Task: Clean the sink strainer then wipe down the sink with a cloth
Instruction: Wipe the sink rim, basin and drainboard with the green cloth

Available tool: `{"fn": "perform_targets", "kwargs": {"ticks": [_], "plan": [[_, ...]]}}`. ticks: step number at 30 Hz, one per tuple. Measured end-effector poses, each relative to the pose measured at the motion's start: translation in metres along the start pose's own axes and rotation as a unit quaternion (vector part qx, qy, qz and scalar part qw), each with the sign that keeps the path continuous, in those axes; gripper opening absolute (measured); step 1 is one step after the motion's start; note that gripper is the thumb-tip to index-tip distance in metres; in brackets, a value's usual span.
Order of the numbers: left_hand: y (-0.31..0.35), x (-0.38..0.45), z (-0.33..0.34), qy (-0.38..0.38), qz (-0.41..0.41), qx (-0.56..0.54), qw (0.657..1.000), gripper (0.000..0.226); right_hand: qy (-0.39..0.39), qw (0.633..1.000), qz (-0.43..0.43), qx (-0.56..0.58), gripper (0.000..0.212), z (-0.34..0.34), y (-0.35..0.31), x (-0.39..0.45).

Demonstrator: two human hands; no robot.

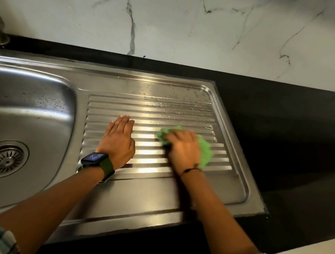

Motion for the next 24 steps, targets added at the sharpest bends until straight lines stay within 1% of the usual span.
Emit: {"fn": "perform_targets", "kwargs": {"ticks": [2, 4, 5, 7, 9, 11, 13, 15, 16, 17, 19, 20, 22, 23, 24], "plan": [[0.000, 0.000, 0.001, 0.000, 0.001, 0.001, 1.000, 0.055, -0.012, 0.992, 0.120, -0.026, 0.036, -0.023, 0.065, -0.004], [0.001, -0.001, 0.001, 0.002, 0.000, -0.006, 1.000, 0.055, -0.004, 0.980, 0.189, -0.057, 0.040, -0.043, 0.112, -0.013], [0.000, -0.001, 0.000, 0.006, -0.004, -0.016, 1.000, 0.056, 0.007, 0.976, 0.211, -0.061, 0.041, -0.048, 0.125, -0.014], [-0.002, -0.001, -0.004, 0.019, -0.022, -0.049, 0.998, 0.057, 0.057, 0.965, 0.249, -0.057, 0.039, -0.049, 0.127, -0.011], [-0.005, -0.001, -0.008, 0.029, -0.042, -0.077, 0.996, 0.058, 0.112, 0.944, 0.310, -0.033, 0.038, -0.045, 0.121, -0.003], [-0.006, -0.001, -0.009, 0.038, -0.051, -0.097, 0.993, 0.059, 0.118, 0.933, 0.340, -0.017, 0.035, -0.035, 0.107, 0.008], [-0.004, 0.001, -0.007, 0.038, -0.046, -0.107, 0.992, 0.060, 0.072, 0.945, 0.319, -0.009, 0.034, -0.012, 0.075, 0.021], [-0.005, 0.002, -0.007, 0.045, -0.047, -0.124, 0.990, 0.057, 0.018, 0.966, 0.256, 0.002, 0.033, 0.019, 0.017, 0.032], [-0.009, 0.003, -0.007, 0.054, -0.059, -0.150, 0.985, 0.054, -0.002, 0.975, 0.220, 0.018, 0.031, 0.035, -0.015, 0.036], [-0.017, 0.002, -0.008, 0.070, -0.089, -0.193, 0.975, 0.050, -0.011, 0.982, 0.186, 0.044, 0.028, 0.050, -0.044, 0.039], [-0.037, -0.005, -0.012, 0.122, -0.165, -0.305, 0.930, 0.045, -0.027, 0.990, 0.123, 0.069, 0.025, 0.065, -0.082, 0.041], [-0.042, -0.009, -0.012, 0.139, -0.183, -0.336, 0.914, 0.046, -0.034, 0.994, 0.082, 0.069, 0.024, 0.066, -0.091, 0.041], [-0.041, -0.010, -0.011, 0.133, -0.166, -0.329, 0.920, 0.046, -0.050, 0.997, -0.019, 0.055, 0.021, 0.056, -0.091, 0.034], [-0.038, -0.009, -0.011, 0.127, -0.155, -0.322, 0.925, 0.046, -0.051, 0.996, -0.053, 0.044, 0.021, 0.049, -0.079, 0.027], [-0.036, -0.009, -0.010, 0.121, -0.151, -0.320, 0.927, 0.047, -0.052, 0.996, -0.057, 0.042, 0.024, 0.042, -0.060, 0.024]]}}
Point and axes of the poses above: each hand's wrist, its own x-axis towards the middle knuckle, its own z-axis out of the palm, y = z × x, the point moved 8 cm from there along x, towards the middle knuckle, and after that the axes turned 13 degrees about x, right-handed, at the moved point
